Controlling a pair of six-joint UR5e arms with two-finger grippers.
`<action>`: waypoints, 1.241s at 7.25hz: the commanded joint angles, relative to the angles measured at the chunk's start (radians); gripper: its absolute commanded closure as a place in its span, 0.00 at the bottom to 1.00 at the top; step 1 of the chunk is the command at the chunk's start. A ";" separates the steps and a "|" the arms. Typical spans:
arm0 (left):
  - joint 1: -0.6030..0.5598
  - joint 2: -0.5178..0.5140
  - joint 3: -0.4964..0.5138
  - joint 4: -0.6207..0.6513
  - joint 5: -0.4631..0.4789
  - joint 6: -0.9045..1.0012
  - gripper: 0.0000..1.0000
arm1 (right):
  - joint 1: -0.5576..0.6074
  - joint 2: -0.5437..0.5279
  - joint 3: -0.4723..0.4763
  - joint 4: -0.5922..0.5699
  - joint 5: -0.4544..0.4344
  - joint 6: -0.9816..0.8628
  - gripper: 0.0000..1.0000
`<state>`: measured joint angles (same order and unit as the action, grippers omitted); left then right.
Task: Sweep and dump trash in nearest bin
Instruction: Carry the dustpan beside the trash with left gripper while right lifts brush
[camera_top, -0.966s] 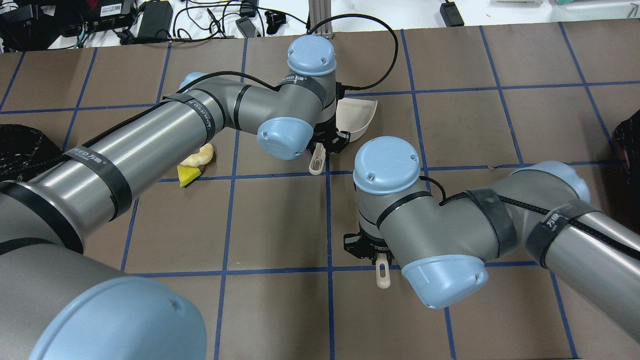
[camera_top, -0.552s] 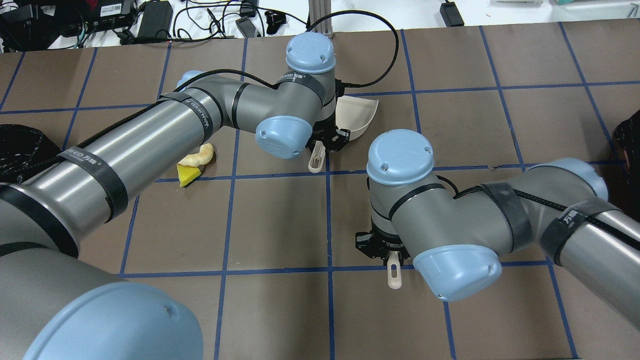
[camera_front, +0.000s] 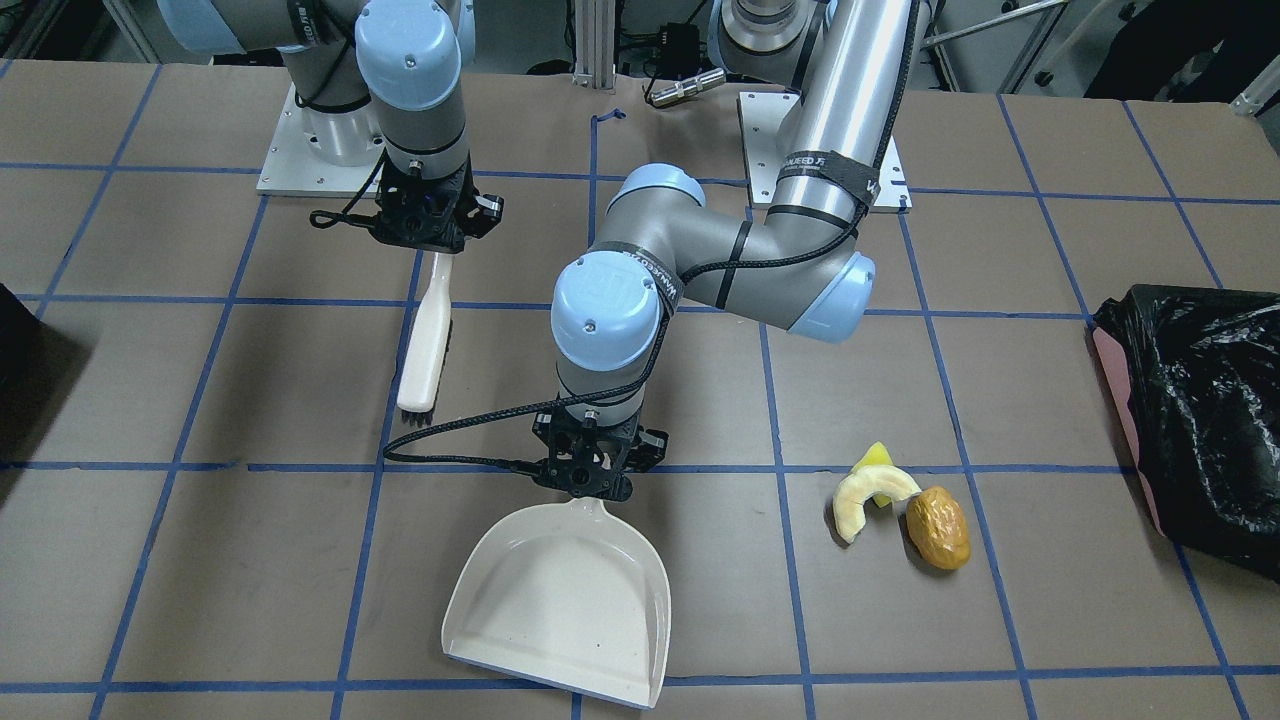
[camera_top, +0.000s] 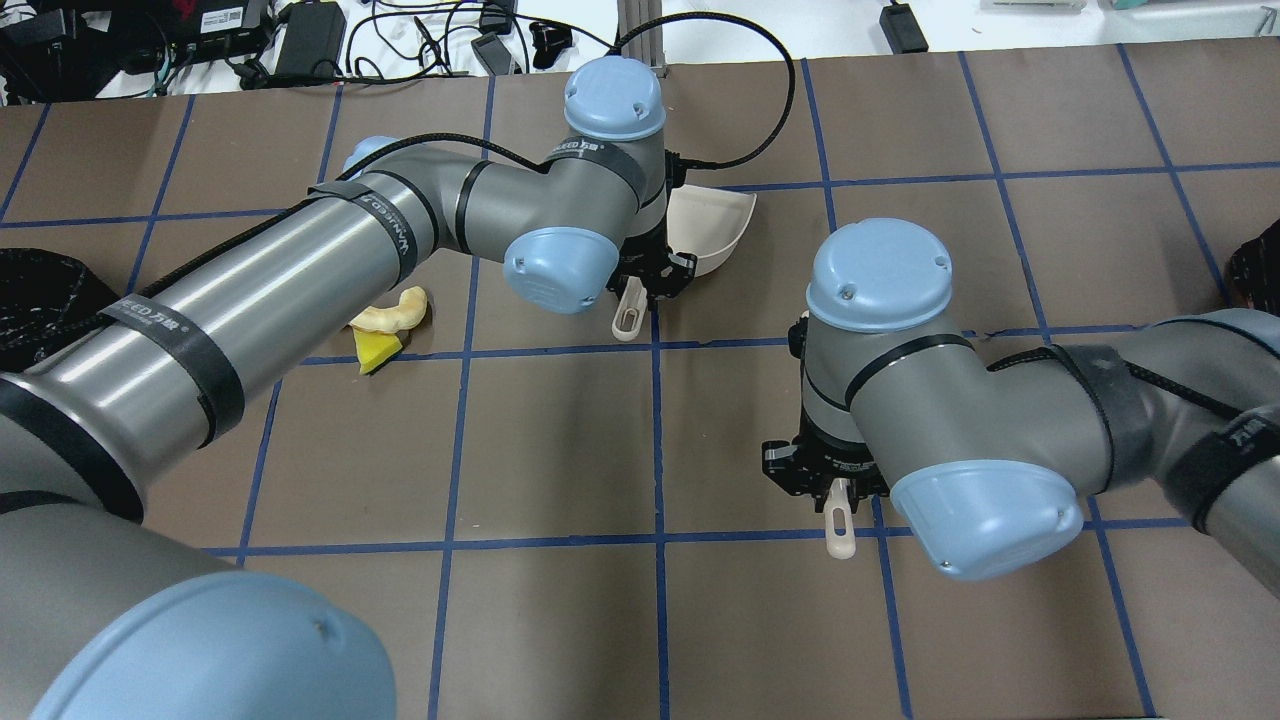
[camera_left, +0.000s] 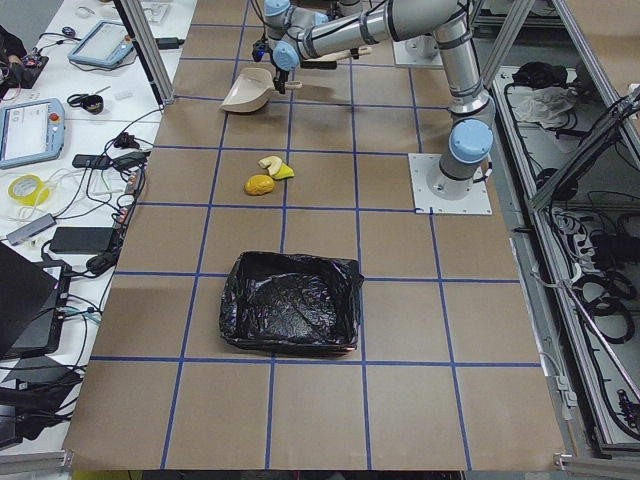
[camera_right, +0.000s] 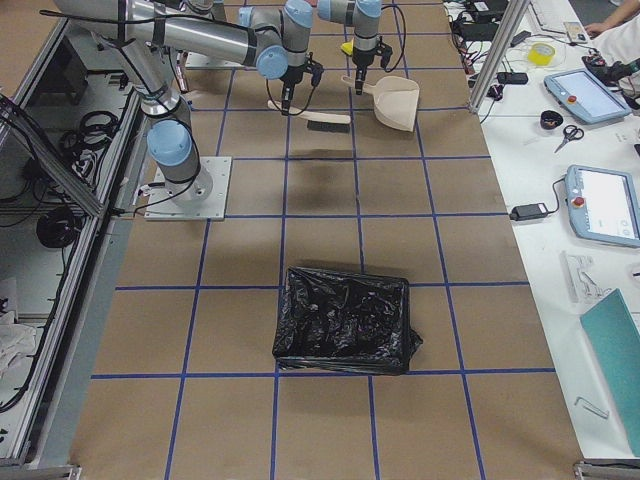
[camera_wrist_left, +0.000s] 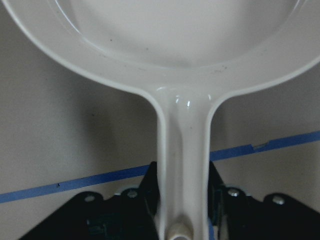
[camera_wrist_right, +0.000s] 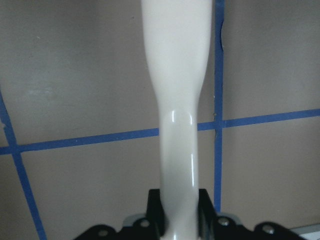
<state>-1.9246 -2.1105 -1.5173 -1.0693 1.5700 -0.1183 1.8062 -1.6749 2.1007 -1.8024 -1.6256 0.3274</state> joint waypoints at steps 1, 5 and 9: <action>0.082 0.024 0.006 -0.006 -0.002 0.165 1.00 | -0.037 -0.014 -0.001 0.011 -0.026 -0.044 1.00; 0.319 0.148 0.000 -0.292 0.059 0.727 1.00 | -0.105 -0.025 -0.062 0.081 -0.011 -0.096 1.00; 0.588 0.210 0.012 -0.360 0.152 1.330 1.00 | -0.110 0.022 -0.246 0.146 0.030 -0.117 1.00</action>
<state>-1.4166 -1.9114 -1.5128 -1.4272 1.6956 1.0253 1.6912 -1.6780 1.9177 -1.6668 -1.6118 0.2138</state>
